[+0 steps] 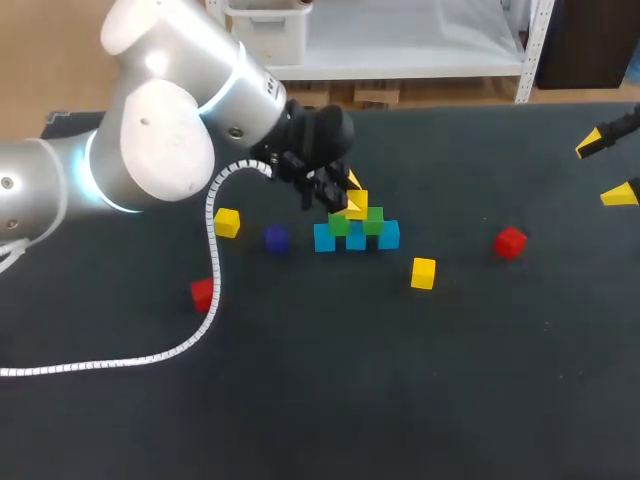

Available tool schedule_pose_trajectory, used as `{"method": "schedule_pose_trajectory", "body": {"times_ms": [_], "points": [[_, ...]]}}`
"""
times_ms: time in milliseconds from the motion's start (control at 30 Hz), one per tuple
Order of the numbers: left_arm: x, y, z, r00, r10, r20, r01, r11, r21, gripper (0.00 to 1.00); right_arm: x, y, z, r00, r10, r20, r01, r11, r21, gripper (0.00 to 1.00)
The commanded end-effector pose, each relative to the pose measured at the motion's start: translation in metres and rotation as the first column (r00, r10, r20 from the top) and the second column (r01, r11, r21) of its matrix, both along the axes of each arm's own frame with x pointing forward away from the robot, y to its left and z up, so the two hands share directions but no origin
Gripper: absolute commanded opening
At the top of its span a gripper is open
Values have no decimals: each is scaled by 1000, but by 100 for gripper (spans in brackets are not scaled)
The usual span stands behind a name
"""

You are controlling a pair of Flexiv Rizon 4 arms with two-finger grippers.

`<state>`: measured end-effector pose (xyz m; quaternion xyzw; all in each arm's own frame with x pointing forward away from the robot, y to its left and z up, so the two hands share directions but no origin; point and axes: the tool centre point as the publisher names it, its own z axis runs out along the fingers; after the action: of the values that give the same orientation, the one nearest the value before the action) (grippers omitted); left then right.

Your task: Place the blue cubes, place green cubes on the blue cubes, place the yellow cubes on the green cubes, then place the red cubes on the yellow cubes, and place purple cube on the red cubes.

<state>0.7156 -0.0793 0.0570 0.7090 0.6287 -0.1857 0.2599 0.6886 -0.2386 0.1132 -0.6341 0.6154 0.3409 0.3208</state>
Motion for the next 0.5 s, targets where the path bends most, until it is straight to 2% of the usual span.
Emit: {"method": "schedule_pose_trajectory", "body": {"times_ms": [33, 233, 267, 300, 333, 500], "points": [[2, -1, 0, 1000, -2, -5, 2, 1000, 4, 40, 0, 0, 0, 1000, 0, 1, 0, 1000, 0, 100], [2, -2, 0, 1000, -1, -6, 1, 1000, 3, 40, 0, 0, 0, 1000, 0, 1, 0, 1000, 0, 100], [2, -2, 0, 1000, -1, -6, 1, 1000, 3, 47, 0, 0, 0, 1000, 0, 1, 0, 1000, 0, 100], [2, -2, 0, 1000, -1, -6, 1, 1000, 7, 85, 0, 0, 0, 1000, 0, 1, 0, 1000, 0, 100], [2, -2, 0, 1000, -3, -9, 3, 1000, 20, 100, 0, 0, 0, 1000, 0, 1, 0, 1000, 0, 100], [0, 3, 9, 1000, 10, 15, -11, 1000, 23, 100, 0, 0, 0, 1000, 0, 1, 0, 1000, 0, 100]]}}
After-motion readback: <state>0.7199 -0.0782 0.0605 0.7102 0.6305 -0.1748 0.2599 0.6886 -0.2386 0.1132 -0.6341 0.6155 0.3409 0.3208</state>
